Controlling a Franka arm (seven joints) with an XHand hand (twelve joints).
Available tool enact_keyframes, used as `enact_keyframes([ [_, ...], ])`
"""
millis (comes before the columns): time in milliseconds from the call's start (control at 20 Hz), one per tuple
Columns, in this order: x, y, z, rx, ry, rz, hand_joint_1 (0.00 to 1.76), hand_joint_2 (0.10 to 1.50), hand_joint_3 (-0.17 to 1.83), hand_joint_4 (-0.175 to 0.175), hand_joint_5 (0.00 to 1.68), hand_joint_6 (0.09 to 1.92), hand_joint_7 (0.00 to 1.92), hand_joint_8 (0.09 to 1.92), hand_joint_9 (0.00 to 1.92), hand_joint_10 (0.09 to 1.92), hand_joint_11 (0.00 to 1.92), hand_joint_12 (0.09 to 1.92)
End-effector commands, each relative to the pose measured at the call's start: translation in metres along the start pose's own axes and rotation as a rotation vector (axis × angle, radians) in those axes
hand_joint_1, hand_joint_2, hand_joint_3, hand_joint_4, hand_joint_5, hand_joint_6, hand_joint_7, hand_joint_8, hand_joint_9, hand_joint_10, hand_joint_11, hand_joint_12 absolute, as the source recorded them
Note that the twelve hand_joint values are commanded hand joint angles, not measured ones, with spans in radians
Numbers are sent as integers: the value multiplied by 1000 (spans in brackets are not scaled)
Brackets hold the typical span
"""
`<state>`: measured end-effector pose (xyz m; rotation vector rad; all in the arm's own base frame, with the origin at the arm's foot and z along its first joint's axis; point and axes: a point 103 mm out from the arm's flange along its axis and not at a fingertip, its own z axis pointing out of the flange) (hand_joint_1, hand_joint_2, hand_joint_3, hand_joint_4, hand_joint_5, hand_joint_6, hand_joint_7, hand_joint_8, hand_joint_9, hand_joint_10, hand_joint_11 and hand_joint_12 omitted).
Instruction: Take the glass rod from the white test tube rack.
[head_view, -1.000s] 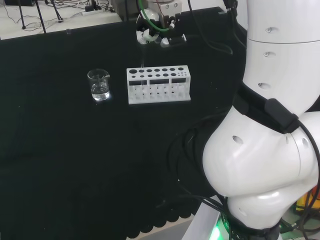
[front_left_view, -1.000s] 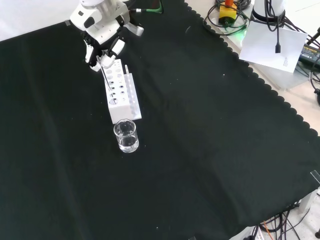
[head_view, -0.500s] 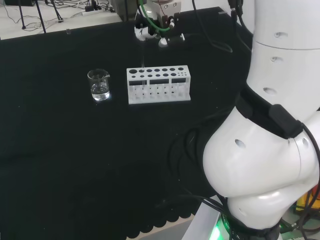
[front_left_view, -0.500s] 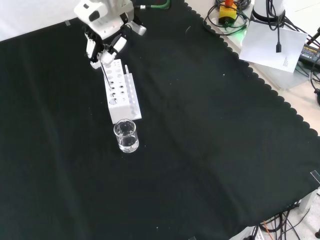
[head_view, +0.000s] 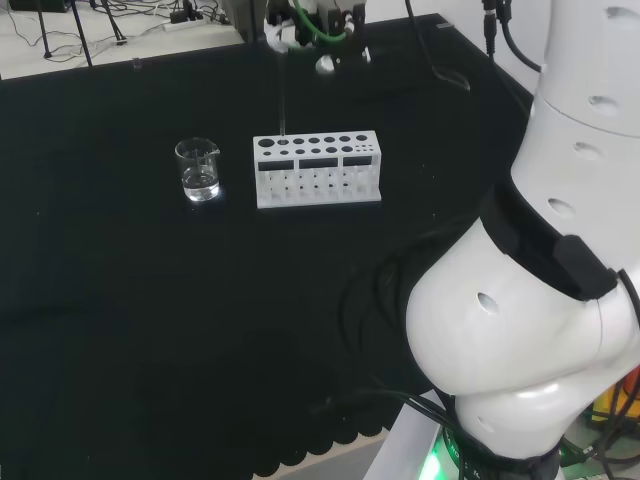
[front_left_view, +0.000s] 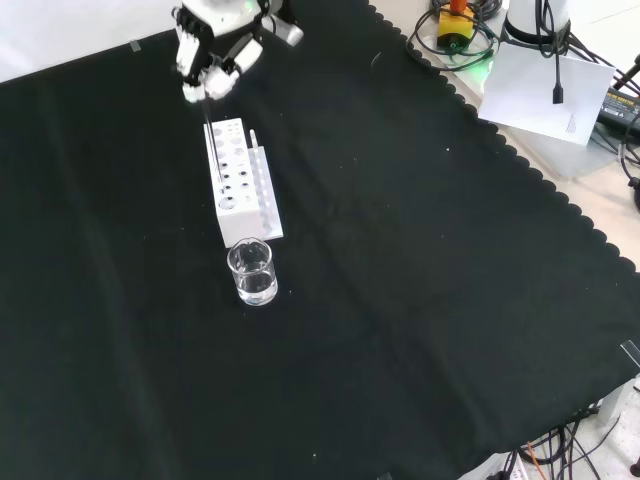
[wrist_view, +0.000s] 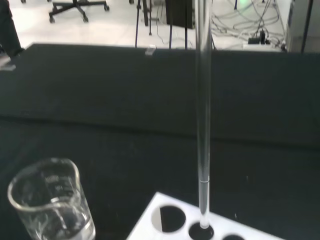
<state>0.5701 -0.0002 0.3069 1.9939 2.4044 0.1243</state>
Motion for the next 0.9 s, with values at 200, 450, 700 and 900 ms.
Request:
enact_keyframes([
  [200, 16, -9, -46, 20, 31, -19, 1303, 1140, -175, -175, 1134, 517, 1121, 1115, 1613, 966, 1655, 710],
  [450, 24, -10, -67, 11, 5, -29, 1304, 1139, -175, -175, 1139, 507, 1121, 1115, 1616, 962, 1656, 714],
  [700, 39, -8, -74, 1, 0, -64, 1304, 1139, -175, -175, 1143, 498, 1121, 1116, 1619, 959, 1657, 716],
  [900, 46, -9, -75, 4, -5, -73, 1304, 1138, -175, -175, 1147, 491, 1121, 1115, 1620, 957, 1659, 720],
])
